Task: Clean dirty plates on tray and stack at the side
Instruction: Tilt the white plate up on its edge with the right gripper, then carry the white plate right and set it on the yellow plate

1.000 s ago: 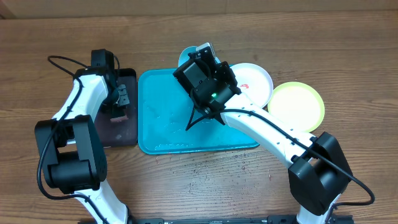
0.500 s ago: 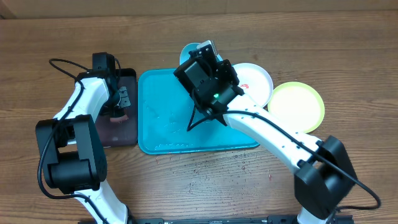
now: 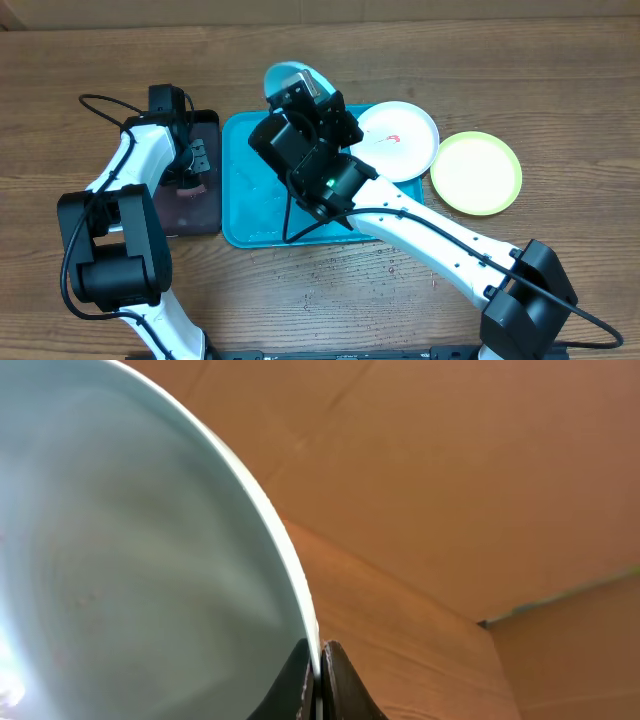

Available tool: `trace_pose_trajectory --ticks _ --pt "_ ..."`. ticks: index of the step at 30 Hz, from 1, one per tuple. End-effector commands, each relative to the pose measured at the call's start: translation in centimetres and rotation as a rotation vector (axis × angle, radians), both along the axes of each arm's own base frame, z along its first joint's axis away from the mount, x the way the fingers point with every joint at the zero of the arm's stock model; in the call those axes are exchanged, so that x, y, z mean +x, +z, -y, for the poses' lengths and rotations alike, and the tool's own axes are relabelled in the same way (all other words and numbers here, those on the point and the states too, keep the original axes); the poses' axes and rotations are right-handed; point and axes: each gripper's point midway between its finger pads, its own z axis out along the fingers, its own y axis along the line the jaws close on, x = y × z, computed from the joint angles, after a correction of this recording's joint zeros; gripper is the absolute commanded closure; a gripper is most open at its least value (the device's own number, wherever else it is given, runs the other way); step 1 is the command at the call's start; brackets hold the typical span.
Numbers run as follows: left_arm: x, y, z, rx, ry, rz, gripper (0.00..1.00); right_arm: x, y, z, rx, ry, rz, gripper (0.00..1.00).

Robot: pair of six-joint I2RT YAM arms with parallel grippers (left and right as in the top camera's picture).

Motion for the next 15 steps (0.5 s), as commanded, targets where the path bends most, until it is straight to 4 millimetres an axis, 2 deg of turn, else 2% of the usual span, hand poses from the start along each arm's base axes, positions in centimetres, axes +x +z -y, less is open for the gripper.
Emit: trace_pose_trajectory --ticks 1,3,5,6,8,10,11,15 --pt "-1.1 -1.3 0.1 -0.016 0.013 -0.043 0.96 -0.2 3.3 0.9 0.000 -0.042 0.073 0.96" --pt "-1.1 -1.3 0.1 -0.016 0.013 -0.043 0.96 -0.1 3.3 1.0 0.044 -0.057 0.090 0.96" --pt "-1.1 -1.3 0.1 -0.016 0.013 -0.042 0.96 -0.2 3.7 1.2 -0.019 -0.060 0.091 0.96" --pt "-1.1 -1.3 0.1 -0.016 0.013 -0.042 0.96 -0.1 4.2 1.6 0.006 -0.093 0.122 0.96" --pt "-1.1 -1.3 0.1 -0.015 0.013 -0.042 0.96 0.0 3.9 1.3 0.043 -0.082 0.118 0.96" --pt "-1.1 -1.3 0.1 -0.016 0.013 -0.043 0.96 0.3 4.0 2.0 0.050 -0.108 0.128 0.96" --pt "-1.1 -1.3 0.1 -0.016 0.013 -0.043 0.96 1.0 4.1 3.2 0.103 -0.151 0.149 0.96" --pt "-1.1 -1.3 0.1 -0.015 0.012 -0.044 0.96 3.1 1.6 5.6 0.275 -0.160 0.047 0.96"
